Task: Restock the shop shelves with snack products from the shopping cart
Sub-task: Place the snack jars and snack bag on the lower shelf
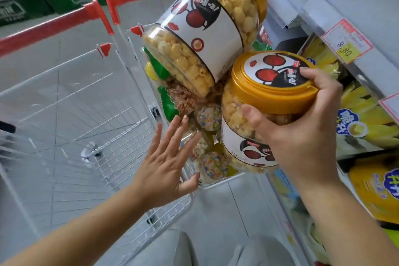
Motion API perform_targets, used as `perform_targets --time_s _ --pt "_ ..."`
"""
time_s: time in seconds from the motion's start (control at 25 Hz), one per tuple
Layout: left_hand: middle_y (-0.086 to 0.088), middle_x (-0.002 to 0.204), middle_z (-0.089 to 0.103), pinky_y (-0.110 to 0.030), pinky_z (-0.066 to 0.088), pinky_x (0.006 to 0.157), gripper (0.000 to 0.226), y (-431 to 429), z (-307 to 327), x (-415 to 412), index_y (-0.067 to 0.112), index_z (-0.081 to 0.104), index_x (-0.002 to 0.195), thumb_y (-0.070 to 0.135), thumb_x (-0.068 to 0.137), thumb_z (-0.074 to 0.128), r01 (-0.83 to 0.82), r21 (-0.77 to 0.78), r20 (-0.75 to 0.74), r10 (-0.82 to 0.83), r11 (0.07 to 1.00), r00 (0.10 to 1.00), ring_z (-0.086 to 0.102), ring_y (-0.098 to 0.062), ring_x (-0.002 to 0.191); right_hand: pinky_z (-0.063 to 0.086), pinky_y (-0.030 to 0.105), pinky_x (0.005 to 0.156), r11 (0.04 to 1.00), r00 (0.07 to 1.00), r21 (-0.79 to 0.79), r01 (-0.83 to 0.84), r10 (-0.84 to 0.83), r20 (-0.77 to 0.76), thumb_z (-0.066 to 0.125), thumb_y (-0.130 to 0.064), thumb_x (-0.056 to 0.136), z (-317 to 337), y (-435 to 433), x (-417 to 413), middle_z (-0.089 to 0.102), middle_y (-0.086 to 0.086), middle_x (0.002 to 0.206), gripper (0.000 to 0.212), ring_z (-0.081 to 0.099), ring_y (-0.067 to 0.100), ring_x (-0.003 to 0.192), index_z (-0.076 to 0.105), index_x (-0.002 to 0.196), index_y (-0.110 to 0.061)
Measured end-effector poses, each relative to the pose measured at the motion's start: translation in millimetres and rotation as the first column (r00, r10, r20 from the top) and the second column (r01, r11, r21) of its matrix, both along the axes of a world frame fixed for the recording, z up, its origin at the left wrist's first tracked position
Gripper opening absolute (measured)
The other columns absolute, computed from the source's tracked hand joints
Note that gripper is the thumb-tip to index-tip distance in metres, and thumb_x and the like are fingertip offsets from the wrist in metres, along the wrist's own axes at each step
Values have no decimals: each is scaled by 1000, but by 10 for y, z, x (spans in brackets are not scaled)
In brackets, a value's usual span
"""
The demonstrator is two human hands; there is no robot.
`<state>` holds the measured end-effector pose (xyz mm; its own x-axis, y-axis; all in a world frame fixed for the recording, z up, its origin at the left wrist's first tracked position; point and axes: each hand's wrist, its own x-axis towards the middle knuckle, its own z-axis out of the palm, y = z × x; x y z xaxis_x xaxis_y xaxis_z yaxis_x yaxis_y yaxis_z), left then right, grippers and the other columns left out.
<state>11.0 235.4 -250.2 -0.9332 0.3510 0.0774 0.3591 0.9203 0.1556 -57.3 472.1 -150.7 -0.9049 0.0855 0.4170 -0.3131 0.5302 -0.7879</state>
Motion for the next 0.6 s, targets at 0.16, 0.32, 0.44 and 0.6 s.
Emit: perform_targets --time_s 0.16,0.32,0.44,0.6 --pt "-10 167 11 -52 5 123 76 -57 -67 -171 20 32 156 57 91 43 67 113 -97 -56 991 994 6 -29 154 55 42 87 1000 1000 -14 -24 23 -17 78 -68 61 13 -7 -159 41 -11 132 82 50 20 125 32 122 -38" --pt "-1 168 7 -45 -1 124 73 -143 -221 -384 29 27 157 59 91 39 61 112 -161 -43 992 986 1 -22 155 54 38 87 999 996 54 8 -3 -91 75 -71 62 -67 -67 -370 45 -8 128 79 53 16 117 30 117 -38" --pt "3 168 0 -43 -4 122 72 -179 -238 -447 35 19 158 66 94 31 54 60 -118 -47 997 992 -7 -18 154 55 39 85 998 997 55 11 -7 -83 76 -68 63 -122 -110 -453 45 -2 129 80 53 21 115 32 120 -32" --pt "11 165 -20 -38 -17 120 76 -215 -121 -442 50 -4 154 83 87 9 27 4 28 -27 1000 999 -28 -10 148 56 44 83 999 1000 52 7 -7 2 80 -61 62 -26 -133 -459 43 1 129 78 51 24 115 33 117 -32"
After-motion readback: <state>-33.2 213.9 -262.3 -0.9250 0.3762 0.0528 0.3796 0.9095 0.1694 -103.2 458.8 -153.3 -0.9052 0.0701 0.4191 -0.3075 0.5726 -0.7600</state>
